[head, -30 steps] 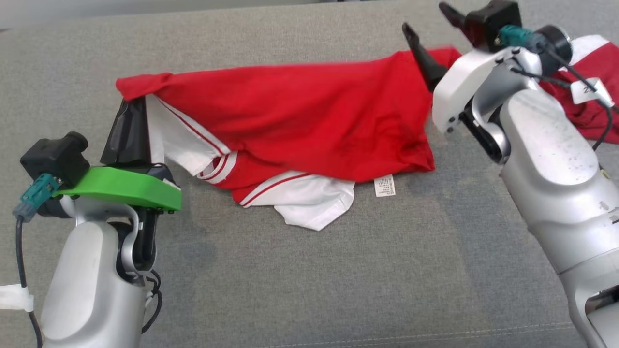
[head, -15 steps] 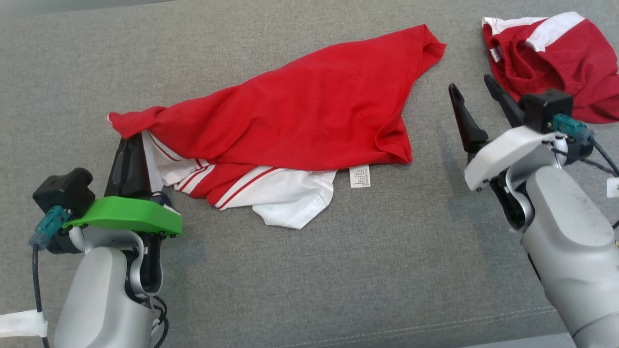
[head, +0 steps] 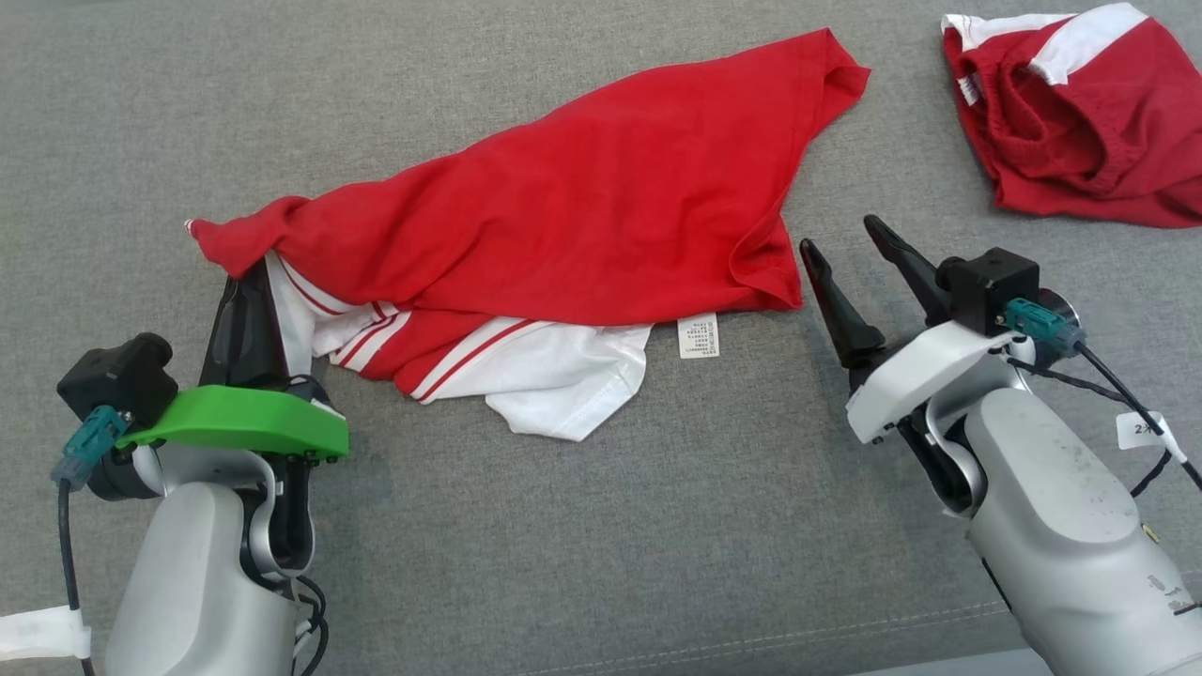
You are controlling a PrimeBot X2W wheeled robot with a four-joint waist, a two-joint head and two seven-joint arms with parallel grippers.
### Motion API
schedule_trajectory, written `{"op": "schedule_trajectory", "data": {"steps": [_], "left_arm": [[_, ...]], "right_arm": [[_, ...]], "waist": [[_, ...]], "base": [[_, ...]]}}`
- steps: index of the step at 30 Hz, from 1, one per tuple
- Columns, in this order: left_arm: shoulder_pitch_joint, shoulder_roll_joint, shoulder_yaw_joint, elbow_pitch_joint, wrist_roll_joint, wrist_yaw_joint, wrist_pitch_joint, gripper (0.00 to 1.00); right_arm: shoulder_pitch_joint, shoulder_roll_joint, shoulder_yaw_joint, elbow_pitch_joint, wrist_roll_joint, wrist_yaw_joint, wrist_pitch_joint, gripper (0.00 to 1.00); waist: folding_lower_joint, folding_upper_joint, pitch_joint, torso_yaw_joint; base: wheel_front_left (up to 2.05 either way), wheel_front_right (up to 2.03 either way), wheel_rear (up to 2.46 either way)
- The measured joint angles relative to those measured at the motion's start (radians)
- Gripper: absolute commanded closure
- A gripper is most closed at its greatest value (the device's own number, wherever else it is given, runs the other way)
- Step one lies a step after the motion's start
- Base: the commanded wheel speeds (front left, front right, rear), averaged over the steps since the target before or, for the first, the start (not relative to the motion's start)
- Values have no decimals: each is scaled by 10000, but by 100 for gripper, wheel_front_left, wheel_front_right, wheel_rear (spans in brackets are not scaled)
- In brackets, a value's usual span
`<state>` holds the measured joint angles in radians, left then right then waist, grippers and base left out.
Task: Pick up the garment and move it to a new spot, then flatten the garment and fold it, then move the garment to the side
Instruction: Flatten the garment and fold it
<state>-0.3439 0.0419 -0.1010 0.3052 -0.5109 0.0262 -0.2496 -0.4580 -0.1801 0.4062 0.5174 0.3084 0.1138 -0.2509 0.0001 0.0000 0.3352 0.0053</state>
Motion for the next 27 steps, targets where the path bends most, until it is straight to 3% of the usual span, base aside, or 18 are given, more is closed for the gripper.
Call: {"op": "schedule_trajectory", "data": {"steps": [7, 15, 22, 25, 26, 27], "left_arm": [[-9, -29, -61, -12, -65, -98, -19, 100], [-71, -96, 0, -320, -65, -184, -21, 100], [-69, -102, -36, -529, -305, -265, -21, 100], [-69, -104, -77, -558, -337, -265, -21, 100], [-69, -104, -86, -564, -384, -265, -21, 100], [-69, -104, -88, -564, -399, -265, -21, 100]], "right_arm": [[12, 23, 765, -631, -326, 81, -12, 0], [315, -686, 1680, -851, -1396, 92, -12, 0], [360, -867, 1816, -907, -1693, 92, -12, 0], [360, -892, 1810, -840, -1693, 92, -12, 14], [360, -897, 1802, -826, -1693, 92, -12, 38], [360, -897, 1797, -805, -1693, 92, -12, 51]], "waist": [[0, 0, 39, 31], [0, 0, 167, 247], [0, 0, 268, 303], [0, 0, 310, 320], [0, 0, 324, 327], [0, 0, 338, 334]], "base": [[0, 0, 0], [0, 0, 0], [0, 0, 0], [0, 0, 0], [0, 0, 0], [0, 0, 0]]}}
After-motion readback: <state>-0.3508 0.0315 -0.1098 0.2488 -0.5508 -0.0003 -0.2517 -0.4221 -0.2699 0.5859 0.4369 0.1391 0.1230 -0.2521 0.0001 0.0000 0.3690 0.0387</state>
